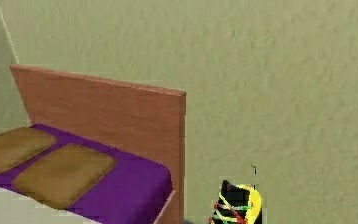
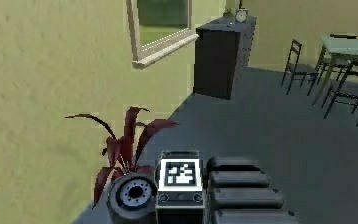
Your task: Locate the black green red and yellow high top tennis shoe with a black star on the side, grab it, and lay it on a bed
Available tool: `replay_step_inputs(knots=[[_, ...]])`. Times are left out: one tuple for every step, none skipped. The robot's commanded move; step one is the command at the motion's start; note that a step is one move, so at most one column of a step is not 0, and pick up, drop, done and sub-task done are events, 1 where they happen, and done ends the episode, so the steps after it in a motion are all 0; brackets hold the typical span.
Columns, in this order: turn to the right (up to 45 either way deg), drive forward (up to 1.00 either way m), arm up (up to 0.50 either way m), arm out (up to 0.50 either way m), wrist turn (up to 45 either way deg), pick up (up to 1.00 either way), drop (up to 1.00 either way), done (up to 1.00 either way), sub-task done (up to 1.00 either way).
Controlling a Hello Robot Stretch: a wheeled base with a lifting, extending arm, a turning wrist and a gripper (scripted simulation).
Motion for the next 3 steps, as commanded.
replay_step_inputs(knots=[[-45.0,0.0,0.0,0.0,0.0,0.0,0.0,0.0,0.0],[-3.0,0.0,0.0,0.0,0.0,0.0,0.0,0.0,0.0],[45.0,0.0,0.0,0.0,0.0,0.0,0.0,0.0,0.0]])
